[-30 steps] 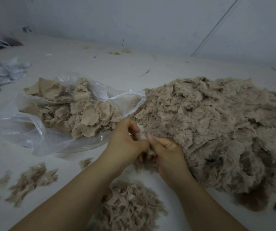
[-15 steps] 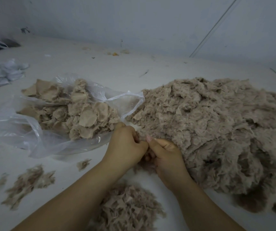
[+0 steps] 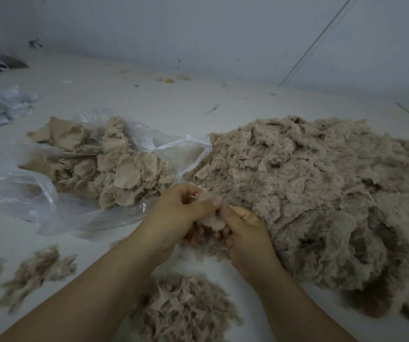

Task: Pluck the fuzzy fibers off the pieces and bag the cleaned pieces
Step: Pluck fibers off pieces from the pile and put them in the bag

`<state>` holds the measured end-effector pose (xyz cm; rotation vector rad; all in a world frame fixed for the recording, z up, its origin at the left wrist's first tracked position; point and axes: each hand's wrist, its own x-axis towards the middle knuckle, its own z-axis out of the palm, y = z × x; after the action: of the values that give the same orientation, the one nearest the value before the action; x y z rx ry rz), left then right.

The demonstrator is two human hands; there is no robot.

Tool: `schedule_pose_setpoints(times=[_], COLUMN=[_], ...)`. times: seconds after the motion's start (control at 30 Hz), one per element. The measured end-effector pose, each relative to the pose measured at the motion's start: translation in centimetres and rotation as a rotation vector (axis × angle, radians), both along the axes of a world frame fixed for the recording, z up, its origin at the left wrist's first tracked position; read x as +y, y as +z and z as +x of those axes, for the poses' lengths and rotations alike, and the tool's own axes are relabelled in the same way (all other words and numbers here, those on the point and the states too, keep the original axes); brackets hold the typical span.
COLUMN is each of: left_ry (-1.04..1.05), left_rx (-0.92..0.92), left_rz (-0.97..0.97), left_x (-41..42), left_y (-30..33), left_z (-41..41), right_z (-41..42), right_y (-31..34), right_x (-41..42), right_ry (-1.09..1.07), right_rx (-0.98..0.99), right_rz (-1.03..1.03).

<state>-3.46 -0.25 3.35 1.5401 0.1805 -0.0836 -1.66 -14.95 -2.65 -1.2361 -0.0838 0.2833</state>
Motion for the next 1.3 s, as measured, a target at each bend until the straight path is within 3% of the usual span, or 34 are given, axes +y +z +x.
schedule_pose_setpoints(times=[0.27, 0.53, 0.73, 0.87, 1.1, 1.23, 1.3], left_ry=[0.240, 0.238, -0.037, 0.037, -0.034, 0.128, 0.091], left_rx=[-0.025, -0.027, -0.016, -0.124, -0.122, -0.129, -0.115], left_rz=[-0.258, -0.174, -0.042, -0.042, 0.012, -0.010, -0.038], left_x=[1.1, 3.0, 1.6, 1.3, 1.4, 1.3, 1.5], left_y=[-1.1, -0.9, 0.0, -0.2, 0.0, -0.2, -0.2], left_z=[0.4, 0.1, -0.1, 0.1, 0.4, 0.9, 0.7], right_z=[0.0, 0.0, -0.3, -0.3, -0.2, -0.3, -0.3], right_y=[0.2, 0.4, 0.7, 0.7, 0.8, 0.8, 0.9], right_x=[0.3, 0.3, 0.3, 0.4, 0.5, 0.4, 0.3], right_ry=[-0.098, -0.105, -0.080, -0.083, -0.066, -0.067, -0.082], right_rx=[0.084, 0.060, 0.012, -0.004, -0.021, -0.034, -0.011], right_rz=[0.052, 0.048, 0.014, 0.001, -0.022, -0.016, 0.010])
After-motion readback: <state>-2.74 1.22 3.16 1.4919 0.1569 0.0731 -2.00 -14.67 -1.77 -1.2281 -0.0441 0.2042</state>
